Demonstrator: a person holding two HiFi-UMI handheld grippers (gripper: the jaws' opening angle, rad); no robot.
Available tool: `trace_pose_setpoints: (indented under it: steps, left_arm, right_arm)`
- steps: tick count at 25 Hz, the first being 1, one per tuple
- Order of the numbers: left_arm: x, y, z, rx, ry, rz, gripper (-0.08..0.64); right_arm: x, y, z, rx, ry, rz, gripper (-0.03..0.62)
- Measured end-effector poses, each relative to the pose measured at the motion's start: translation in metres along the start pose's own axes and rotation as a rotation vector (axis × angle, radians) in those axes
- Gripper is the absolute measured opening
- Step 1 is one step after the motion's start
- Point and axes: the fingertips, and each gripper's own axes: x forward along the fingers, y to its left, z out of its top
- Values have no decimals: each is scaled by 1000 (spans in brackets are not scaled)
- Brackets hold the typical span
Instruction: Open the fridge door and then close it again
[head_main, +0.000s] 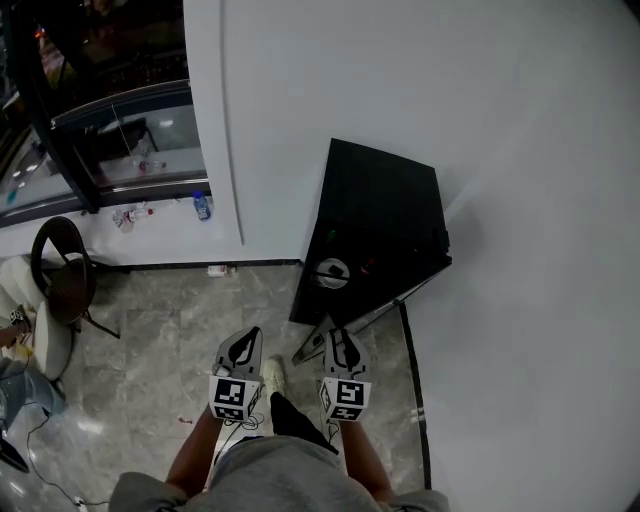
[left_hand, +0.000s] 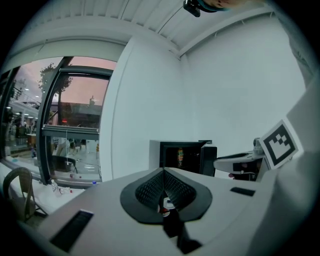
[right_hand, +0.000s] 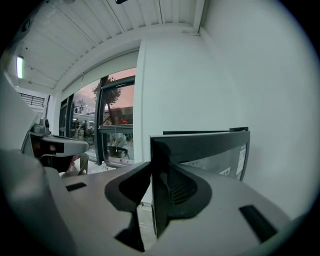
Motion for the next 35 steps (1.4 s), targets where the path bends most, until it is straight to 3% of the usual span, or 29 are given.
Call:
trace_pose_setpoints:
  steps: [24, 35]
  left_arm:
    - [56, 67, 7, -31, -10, -3, 5]
    - [77, 72, 21, -33, -44, -38, 5]
  right_arm:
    - [88, 13, 20, -39, -6, 7, 112]
    - [111, 16, 27, -105, 11, 9, 110]
